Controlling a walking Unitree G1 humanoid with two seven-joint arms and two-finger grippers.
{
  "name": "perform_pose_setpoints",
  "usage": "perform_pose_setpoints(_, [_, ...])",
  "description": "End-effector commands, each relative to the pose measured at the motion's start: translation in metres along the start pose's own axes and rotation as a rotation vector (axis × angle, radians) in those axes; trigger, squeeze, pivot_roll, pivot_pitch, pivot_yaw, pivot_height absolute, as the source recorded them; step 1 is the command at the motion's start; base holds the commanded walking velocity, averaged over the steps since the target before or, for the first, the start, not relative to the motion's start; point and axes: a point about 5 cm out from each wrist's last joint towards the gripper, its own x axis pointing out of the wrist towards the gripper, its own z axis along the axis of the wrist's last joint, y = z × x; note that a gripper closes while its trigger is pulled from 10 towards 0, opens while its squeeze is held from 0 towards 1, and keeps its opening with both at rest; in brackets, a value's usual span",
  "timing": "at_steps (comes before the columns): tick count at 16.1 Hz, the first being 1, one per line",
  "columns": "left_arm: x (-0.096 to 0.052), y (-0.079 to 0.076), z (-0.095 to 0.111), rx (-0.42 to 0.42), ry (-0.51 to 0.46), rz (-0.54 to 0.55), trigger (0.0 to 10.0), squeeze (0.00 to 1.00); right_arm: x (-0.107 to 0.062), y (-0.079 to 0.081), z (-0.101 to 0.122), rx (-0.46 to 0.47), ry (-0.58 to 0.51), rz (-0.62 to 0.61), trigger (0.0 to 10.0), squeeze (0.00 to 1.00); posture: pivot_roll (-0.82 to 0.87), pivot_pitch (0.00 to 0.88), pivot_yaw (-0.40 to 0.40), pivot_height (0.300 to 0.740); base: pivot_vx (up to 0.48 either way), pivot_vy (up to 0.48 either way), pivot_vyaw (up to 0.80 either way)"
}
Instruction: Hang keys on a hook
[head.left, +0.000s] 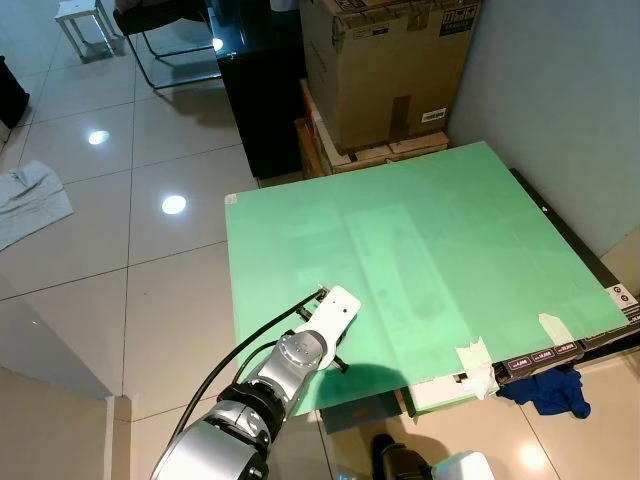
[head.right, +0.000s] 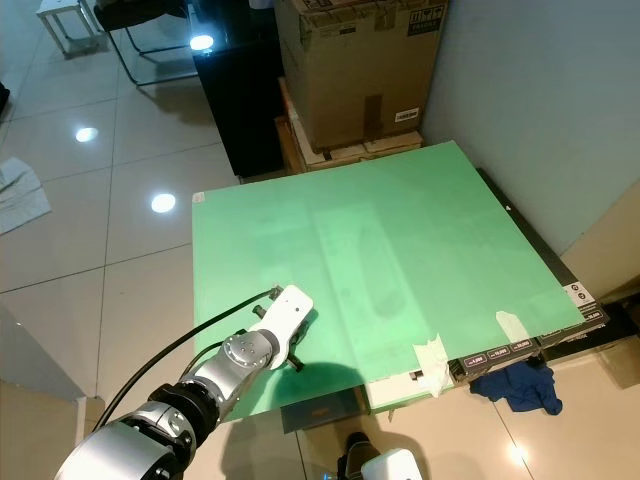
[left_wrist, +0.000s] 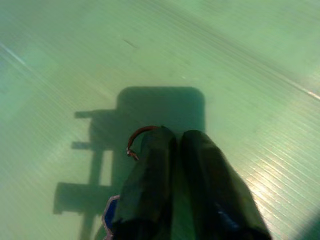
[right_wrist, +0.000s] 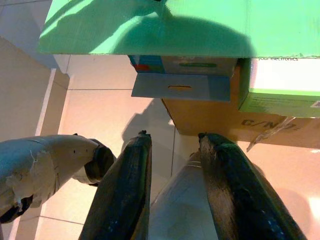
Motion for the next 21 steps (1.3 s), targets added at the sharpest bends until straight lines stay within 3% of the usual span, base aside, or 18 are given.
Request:
perform_pose_setpoints(1, [-0.006, -0.008, -0.040, -0.009, 0.157, -0.035, 0.0, 0.00, -0.005, 0.002, 0.000, 0.016, 0.008, -0.001, 10.0, 0.00, -0.35, 0.248, 0.090, 0.740, 0.000, 0.000, 0.00])
perform_pose_setpoints(5, [-0.007, -0.010, -0.044, -0.003, 0.140, -0.061, 0.0, 0.00, -0.004, 0.001, -0.001, 0.016, 0.013, -0.001, 10.0, 0.00, -0.35, 0.256, 0.092, 0.740, 0.000, 0.000, 0.00])
perform_pose_setpoints(6, [-0.006, -0.014, -0.038, -0.123, 0.088, -0.109, 0.0, 0.00, -0.003, 0.001, -0.001, 0.013, 0.013, -0.002, 10.0, 0.00, -0.35, 0.253, 0.096, 0.740, 0.000, 0.000, 0.00])
perform_pose_setpoints(7, [-0.006, -0.012, -0.033, -0.181, 0.047, -0.148, 0.0, 0.00, -0.003, 0.001, -0.001, 0.010, 0.010, -0.005, 10.0, 0.00, -0.35, 0.252, 0.097, 0.740, 0.000, 0.000, 0.00])
perform_pose_setpoints(8, [-0.007, -0.009, -0.032, -0.176, 0.030, -0.158, 0.0, 0.00, -0.002, 0.000, -0.002, 0.014, 0.008, -0.012, 10.0, 0.00, -0.35, 0.249, 0.099, 0.740, 0.000, 0.000, 0.00])
perform_pose_setpoints(11, [-0.015, 0.014, -0.028, -0.196, -0.061, -0.178, 0.0, 0.00, 0.001, -0.002, -0.008, 0.018, 0.018, -0.017, 10.0, 0.00, -0.33, 0.239, 0.105, 0.740, 0.000, 0.000, 0.00])
perform_pose_setpoints(12, [-0.022, 0.033, -0.020, -0.252, -0.114, -0.169, 0.0, 0.00, 0.005, -0.005, -0.011, 0.019, 0.016, -0.014, 10.0, 0.00, -0.31, 0.232, 0.105, 0.740, 0.000, 0.000, 0.00])
perform_pose_setpoints(15, [-0.028, 0.048, -0.011, -0.309, -0.159, -0.167, 0.0, 0.00, 0.010, -0.009, -0.014, 0.014, 0.013, -0.007, 10.0, 0.00, -0.30, 0.230, 0.104, 0.740, 0.000, 0.000, 0.00])
perform_pose_setpoints(18, [-0.038, 0.060, 0.003, -0.422, -0.232, -0.181, 0.0, 0.00, 0.016, -0.012, -0.020, 0.011, 0.015, -0.003, 10.0, 0.00, -0.29, 0.225, 0.104, 0.740, 0.000, 0.000, 0.00])
perform_pose_setpoints(19, [-0.041, 0.061, 0.005, -0.396, -0.247, -0.180, 0.0, 0.00, 0.017, -0.012, -0.022, 0.010, 0.015, -0.002, 10.0, 0.00, -0.29, 0.224, 0.103, 0.740, 0.000, 0.000, 0.00])
perform_pose_setpoints(21, [-0.043, 0.056, 0.008, -0.264, -0.264, -0.185, 0.0, 0.00, 0.019, -0.012, -0.023, 0.010, 0.013, -0.003, 10.0, 0.00, -0.29, 0.222, 0.102, 0.740, 0.000, 0.000, 0.00])
